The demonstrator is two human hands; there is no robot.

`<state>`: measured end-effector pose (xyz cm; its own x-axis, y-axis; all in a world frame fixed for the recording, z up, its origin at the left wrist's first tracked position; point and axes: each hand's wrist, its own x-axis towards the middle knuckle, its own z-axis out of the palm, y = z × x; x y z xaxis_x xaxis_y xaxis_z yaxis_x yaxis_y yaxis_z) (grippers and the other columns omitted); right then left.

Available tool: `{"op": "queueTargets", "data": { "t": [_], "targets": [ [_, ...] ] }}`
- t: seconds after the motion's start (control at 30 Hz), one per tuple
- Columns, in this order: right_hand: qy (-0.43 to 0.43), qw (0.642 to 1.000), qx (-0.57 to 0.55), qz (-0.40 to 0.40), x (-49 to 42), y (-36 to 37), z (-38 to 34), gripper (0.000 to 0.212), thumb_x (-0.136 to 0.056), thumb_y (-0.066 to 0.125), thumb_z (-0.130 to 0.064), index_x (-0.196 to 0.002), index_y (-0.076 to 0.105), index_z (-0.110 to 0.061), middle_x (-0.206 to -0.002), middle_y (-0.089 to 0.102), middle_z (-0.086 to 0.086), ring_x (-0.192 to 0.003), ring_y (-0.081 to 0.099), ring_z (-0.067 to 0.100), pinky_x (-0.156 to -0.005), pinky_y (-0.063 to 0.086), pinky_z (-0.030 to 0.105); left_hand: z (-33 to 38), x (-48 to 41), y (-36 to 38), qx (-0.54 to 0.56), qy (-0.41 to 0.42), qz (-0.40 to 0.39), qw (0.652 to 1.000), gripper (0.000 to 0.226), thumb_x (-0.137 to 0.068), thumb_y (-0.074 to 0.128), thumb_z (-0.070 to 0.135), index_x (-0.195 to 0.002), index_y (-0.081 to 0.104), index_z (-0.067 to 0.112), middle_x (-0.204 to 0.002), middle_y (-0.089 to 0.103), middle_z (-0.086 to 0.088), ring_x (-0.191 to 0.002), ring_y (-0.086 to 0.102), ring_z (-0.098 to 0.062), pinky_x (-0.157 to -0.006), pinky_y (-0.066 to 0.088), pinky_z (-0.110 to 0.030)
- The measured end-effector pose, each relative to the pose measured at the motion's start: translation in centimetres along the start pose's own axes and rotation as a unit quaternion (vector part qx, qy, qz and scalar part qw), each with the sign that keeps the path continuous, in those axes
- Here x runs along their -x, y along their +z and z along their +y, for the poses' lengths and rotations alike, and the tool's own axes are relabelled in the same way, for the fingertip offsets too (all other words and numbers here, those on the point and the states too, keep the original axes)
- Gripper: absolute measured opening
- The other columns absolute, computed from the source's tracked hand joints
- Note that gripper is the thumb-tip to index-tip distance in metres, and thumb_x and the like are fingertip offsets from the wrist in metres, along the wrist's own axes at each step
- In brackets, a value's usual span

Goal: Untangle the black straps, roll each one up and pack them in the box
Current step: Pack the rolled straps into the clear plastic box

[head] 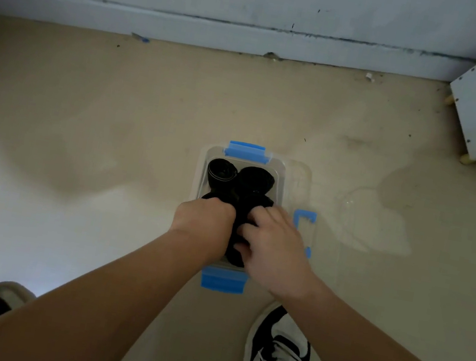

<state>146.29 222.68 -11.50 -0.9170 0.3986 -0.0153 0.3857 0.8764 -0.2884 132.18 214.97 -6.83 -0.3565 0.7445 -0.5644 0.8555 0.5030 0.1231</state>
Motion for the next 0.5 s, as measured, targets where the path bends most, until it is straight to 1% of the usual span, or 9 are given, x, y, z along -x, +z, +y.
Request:
{"op": "queueTargets", "data": {
  "t": [0.07, 0.13, 0.17, 0.2, 0.27, 0.3, 0.33, 0.4, 0.5],
  "targets": [
    [0.055, 0.995, -0.045, 0.07, 1.2, -1.4, 1.4, 0.015, -0.09, 0.07, -0.026, -0.099, 0.076, -0.016, -0.096, 0.06, 0.003, -0.094, 0.056, 0.026, -0.089, 0.045, 0.036, 1.2, -0.5, -0.8, 0.08, 0.033, 0.046, 0.995, 0.015, -0.102, 0.056, 0.03, -0.111, 0.064, 0.019, -0.092, 0.059, -0.001, -0.086, 0.061, -0.023, -0.073, 0.052, -0.036],
    [0.192, 0.969, -0.096, 0.122, 2.5, -2.1, 3.6, 0.02, -0.097, 0.067, -0.024, -0.114, 0.071, -0.015, -0.111, 0.061, 0.006, -0.105, 0.057, 0.028, -0.094, 0.047, 0.04, 2.8, -0.8, -0.6, 0.189, 0.076, 0.067, 0.977, 0.031, -0.105, 0.054, 0.043, -0.123, 0.063, 0.02, -0.095, 0.066, -0.002, -0.091, 0.066, -0.024, -0.078, 0.056, -0.038],
    [0.284, 0.943, -0.13, 0.114, 3.0, -2.1, 5.0, 0.025, -0.099, 0.068, -0.024, -0.122, 0.068, -0.014, -0.121, 0.06, 0.008, -0.114, 0.057, 0.029, -0.1, 0.047, 0.041, 3.6, -0.7, -0.2, 0.235, 0.088, 0.061, 0.966, 0.039, -0.105, 0.054, 0.049, -0.13, 0.06, 0.019, -0.092, 0.067, -0.002, -0.091, 0.067, -0.024, -0.079, 0.057, -0.039],
    [0.382, 0.905, -0.169, 0.082, 3.5, -1.6, 6.6, 0.034, -0.1, 0.067, -0.026, -0.131, 0.064, -0.013, -0.132, 0.058, 0.011, -0.123, 0.056, 0.031, -0.106, 0.045, 0.041, 4.3, -0.6, 0.5, 0.267, 0.093, 0.048, 0.958, 0.047, -0.104, 0.054, 0.054, -0.137, 0.056, 0.02, -0.09, 0.068, -0.002, -0.091, 0.068, -0.025, -0.08, 0.058, -0.04],
    [0.539, 0.81, -0.232, 0.018, 4.6, -0.5, 9.5, 0.053, -0.099, 0.067, -0.032, -0.145, 0.054, -0.009, -0.146, 0.05, 0.018, -0.132, 0.054, 0.037, -0.112, 0.046, 0.045, 4.9, -0.5, 2.8, 0.274, 0.089, 0.014, 0.958, 0.055, -0.101, 0.055, 0.06, -0.143, 0.049, 0.025, -0.097, 0.069, -0.001, -0.093, 0.069, -0.024, -0.081, 0.059, -0.041],
    [0.579, 0.779, -0.242, -0.001, 5.3, 0.2, 10.7, 0.06, -0.099, 0.067, -0.034, -0.148, 0.05, -0.005, -0.148, 0.048, 0.022, -0.132, 0.054, 0.041, -0.112, 0.047, 0.048, 5.0, -0.5, 3.9, 0.261, 0.087, 0.007, 0.961, 0.056, -0.1, 0.056, 0.061, -0.144, 0.049, 0.028, -0.103, 0.069, 0.0, -0.098, 0.069, -0.023, -0.083, 0.059, -0.04],
    [0.597, 0.765, -0.239, -0.018, 6.0, 0.9, 11.6, 0.063, -0.098, 0.067, -0.035, -0.148, 0.049, -0.002, -0.147, 0.049, 0.025, -0.131, 0.055, 0.044, -0.112, 0.048, 0.049, 4.9, -0.5, 4.8, 0.253, 0.088, 0.011, 0.963, 0.055, -0.1, 0.054, 0.063, -0.146, 0.051, 0.032, -0.111, 0.068, 0.001, -0.104, 0.068, -0.022, -0.087, 0.058, -0.039],
    [0.613, 0.755, -0.23, -0.031, 7.1, 2.3, 12.8, 0.06, -0.097, 0.067, -0.038, -0.14, 0.053, 0.002, -0.14, 0.054, 0.027, -0.125, 0.059, 0.046, -0.107, 0.051, 0.05, 4.6, -0.7, 5.5, 0.259, 0.09, 0.019, 0.961, 0.056, -0.101, 0.052, 0.064, -0.15, 0.052, 0.037, -0.12, 0.065, 0.002, -0.11, 0.065, -0.019, -0.09, 0.055, -0.032],
    [0.633, 0.734, -0.245, -0.009, 7.8, 3.7, 13.7, 0.047, -0.096, 0.069, -0.033, -0.123, 0.058, 0.002, -0.125, 0.063, 0.026, -0.114, 0.064, 0.044, -0.098, 0.054, 0.048, 4.7, -1.1, 5.3, 0.284, 0.099, 0.002, 0.954, 0.05, -0.103, 0.055, 0.056, -0.149, 0.055, 0.036, -0.113, 0.061, 0.003, -0.103, 0.061, -0.015, -0.087, 0.049, -0.028]
  ]
}}
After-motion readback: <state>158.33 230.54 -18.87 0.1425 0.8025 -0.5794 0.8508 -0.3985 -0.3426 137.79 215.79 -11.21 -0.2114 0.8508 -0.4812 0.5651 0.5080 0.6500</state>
